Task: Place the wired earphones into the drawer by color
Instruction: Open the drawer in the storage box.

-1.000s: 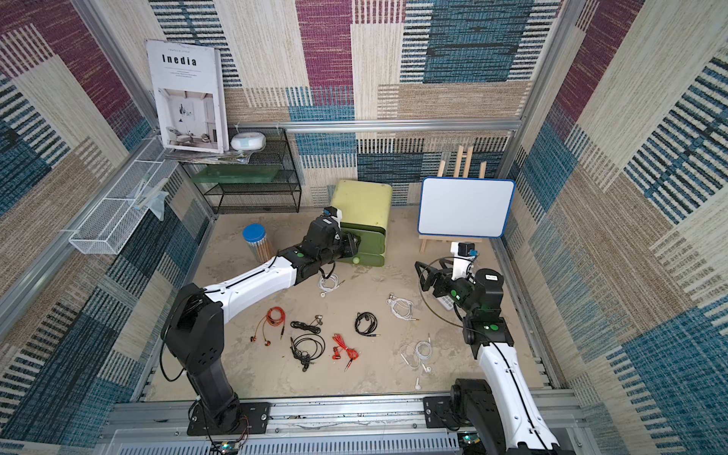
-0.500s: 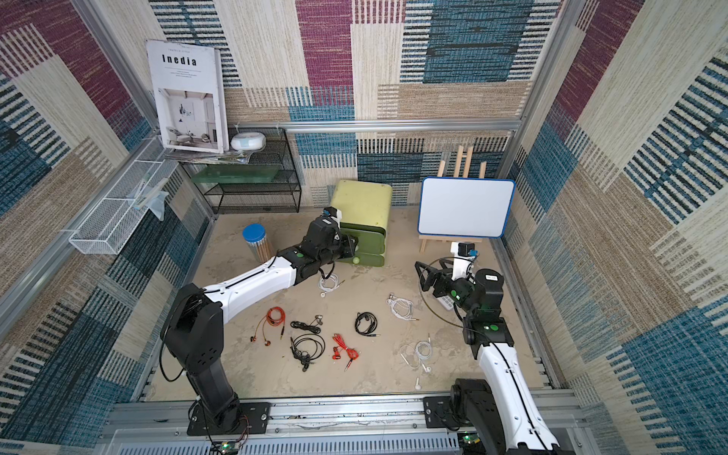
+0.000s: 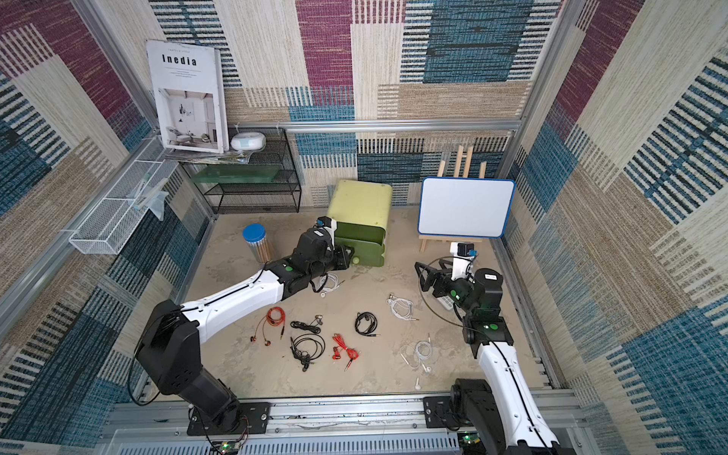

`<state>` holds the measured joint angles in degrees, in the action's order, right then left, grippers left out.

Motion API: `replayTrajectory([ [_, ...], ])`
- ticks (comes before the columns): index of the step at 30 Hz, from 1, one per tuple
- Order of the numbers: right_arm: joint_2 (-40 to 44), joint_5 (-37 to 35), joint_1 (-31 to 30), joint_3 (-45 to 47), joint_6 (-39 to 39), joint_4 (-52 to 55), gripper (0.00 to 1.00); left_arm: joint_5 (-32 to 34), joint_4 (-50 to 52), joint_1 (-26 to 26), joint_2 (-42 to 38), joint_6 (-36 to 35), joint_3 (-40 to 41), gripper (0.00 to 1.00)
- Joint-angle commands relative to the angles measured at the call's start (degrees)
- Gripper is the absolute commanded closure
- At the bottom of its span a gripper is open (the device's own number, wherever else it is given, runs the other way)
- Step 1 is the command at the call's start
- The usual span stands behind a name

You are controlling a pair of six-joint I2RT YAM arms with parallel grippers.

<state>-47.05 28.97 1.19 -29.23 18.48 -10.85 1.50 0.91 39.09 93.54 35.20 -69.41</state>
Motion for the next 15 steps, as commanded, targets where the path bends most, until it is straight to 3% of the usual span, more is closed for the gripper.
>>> replayTrajectory([
  [1, -0.15, 0.30, -0.05, -0.12, -0.12, -0.09, 0.05, -0.32, -1.51, 1.02, -1.66, 0.21, 1.65, 0.80],
  [9, -0.41, 0.65, -0.22, -0.21, 0.06, 0.06, 0.05, 1.60, -1.36, 2.15, -4.75, 0.63, 5.66, 0.77],
  [15, -0.74, 1.00, -0.54, -0.56, 0.24, 0.94, 0.05, 2.46, -0.28, 2.17, -4.77, 0.57, 5.94, 0.56],
])
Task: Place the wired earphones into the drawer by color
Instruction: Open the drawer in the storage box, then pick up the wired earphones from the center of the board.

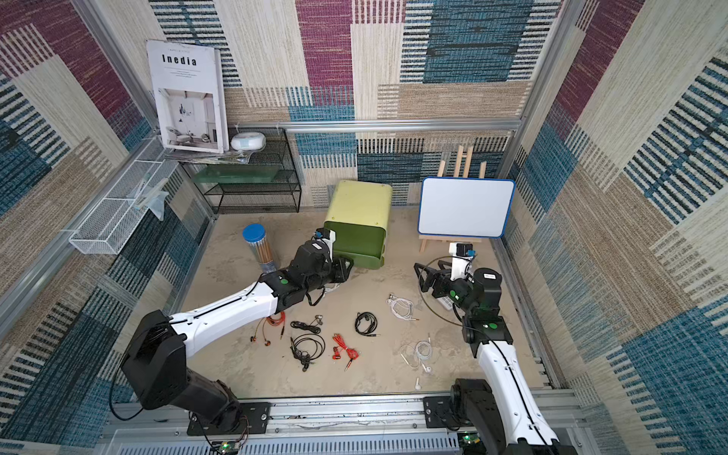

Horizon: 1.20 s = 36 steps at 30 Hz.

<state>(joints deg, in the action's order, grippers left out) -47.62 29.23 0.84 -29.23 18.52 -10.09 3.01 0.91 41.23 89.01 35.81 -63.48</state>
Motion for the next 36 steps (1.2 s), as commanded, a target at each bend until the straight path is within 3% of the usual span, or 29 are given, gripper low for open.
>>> replayTrajectory([
  [1, -0.25, 0.89, -0.29, -0.64, 0.20, 0.45, 0.05, 1.02, -0.14, -0.06, -0.30, -0.04, 0.10, 0.55],
  [8, -1.51, 0.14, -3.09, -1.59, 0.62, 3.27, 0.07, 1.81, 0.52, -0.01, -2.77, -0.21, 2.05, 0.42],
  [19, -2.60, -3.78, -17.62, -0.29, 4.50, 9.43, 0.10, 4.13, 6.76, -0.06, -16.22, -2.88, 10.50, 0.16],
  [27, -4.68, -6.40, -30.27, 2.95, 6.96, 10.63, 0.13, 8.98, 13.47, -0.01, -30.50, -6.47, 20.76, 0.08],
  [36, -13.49, -9.91, -44.78, 3.00, 9.83, 8.28, 0.17, 15.64, 22.33, -0.02, -47.09, -6.77, 31.21, 0.07],
])
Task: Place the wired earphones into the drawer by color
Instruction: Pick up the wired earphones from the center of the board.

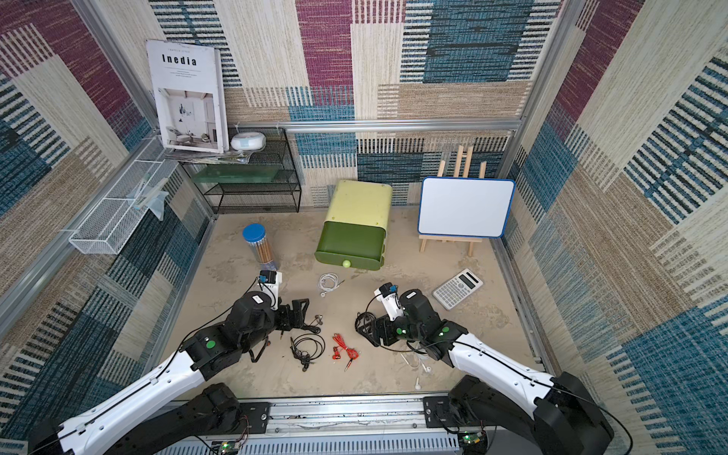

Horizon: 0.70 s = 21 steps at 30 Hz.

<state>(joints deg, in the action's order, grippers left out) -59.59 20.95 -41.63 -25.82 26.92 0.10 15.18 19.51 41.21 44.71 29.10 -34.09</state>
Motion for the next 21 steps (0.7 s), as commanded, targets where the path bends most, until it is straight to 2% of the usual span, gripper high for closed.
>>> replayTrajectory([
  [1, -2.55, -1.91, -3.48, -0.61, 1.70, -2.39, 0.18, 3.73, 4.17, 0.01, -4.64, 0.36, 3.07, 0.07],
  [10, -15.31, -2.43, -9.15, -6.31, 0.34, -2.91, 0.28, 5.83, 7.54, -0.01, -15.03, 1.53, 8.07, 0.07],
  [18, -25.72, -2.32, -11.26, -11.27, -1.03, -2.67, 0.40, 6.27, 6.71, -0.04, -15.56, -0.19, 8.19, 0.07],
  [21, -27.77, -2.40, -11.55, -12.17, -1.38, -2.65, 0.42, 6.53, 6.27, 0.01, -15.35, -0.10, 8.52, 0.07],
])
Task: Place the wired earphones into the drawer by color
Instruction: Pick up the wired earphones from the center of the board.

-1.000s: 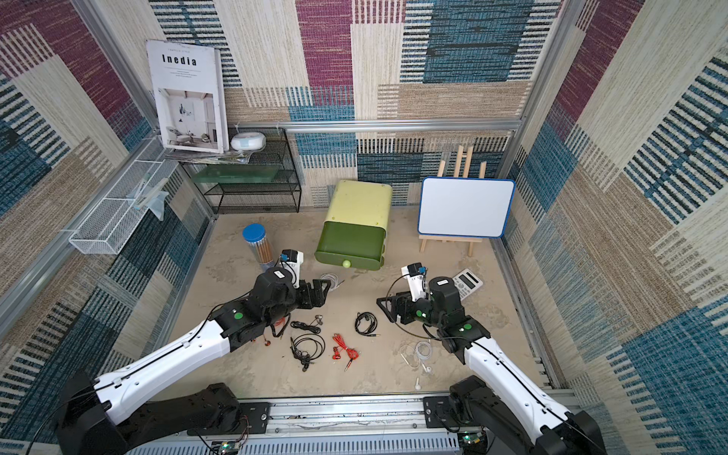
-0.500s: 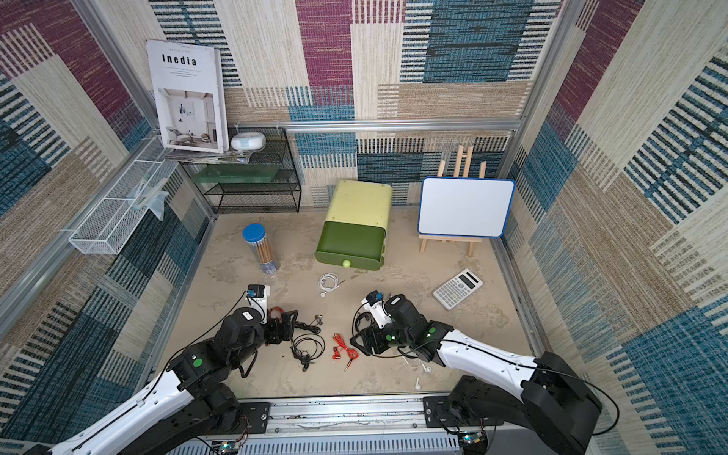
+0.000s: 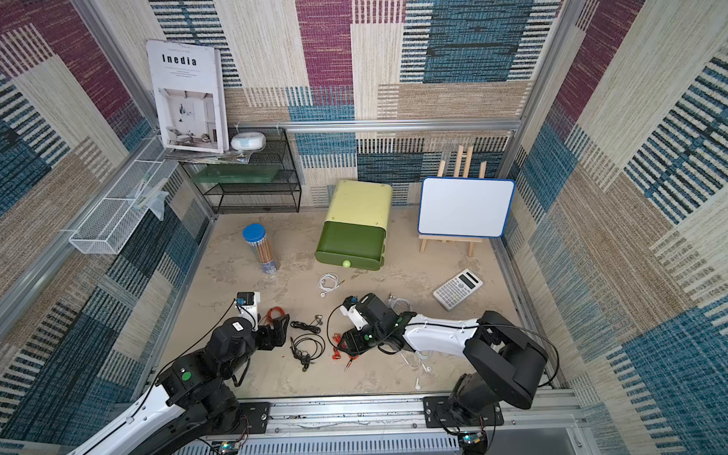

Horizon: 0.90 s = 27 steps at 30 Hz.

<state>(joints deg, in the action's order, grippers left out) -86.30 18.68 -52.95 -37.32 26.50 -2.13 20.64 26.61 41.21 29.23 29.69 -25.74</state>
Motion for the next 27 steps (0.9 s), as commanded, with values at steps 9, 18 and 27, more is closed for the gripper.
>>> replayTrajectory([
  [9, -5.24, -0.75, -0.31, -2.69, -1.79, 0.32, 0.48, 1.76, -1.31, -0.01, 0.12, -0.53, 0.53, 0.07],
  [18, -7.08, -1.07, -0.39, -3.73, -2.28, 0.72, 0.65, 1.51, -1.80, -0.05, 0.12, 0.01, 0.94, 0.07],
  [27, -6.96, -1.97, -0.49, -3.72, -2.43, 1.33, 0.86, 1.50, -1.48, -0.04, 0.07, 0.19, 0.74, 0.07],
])
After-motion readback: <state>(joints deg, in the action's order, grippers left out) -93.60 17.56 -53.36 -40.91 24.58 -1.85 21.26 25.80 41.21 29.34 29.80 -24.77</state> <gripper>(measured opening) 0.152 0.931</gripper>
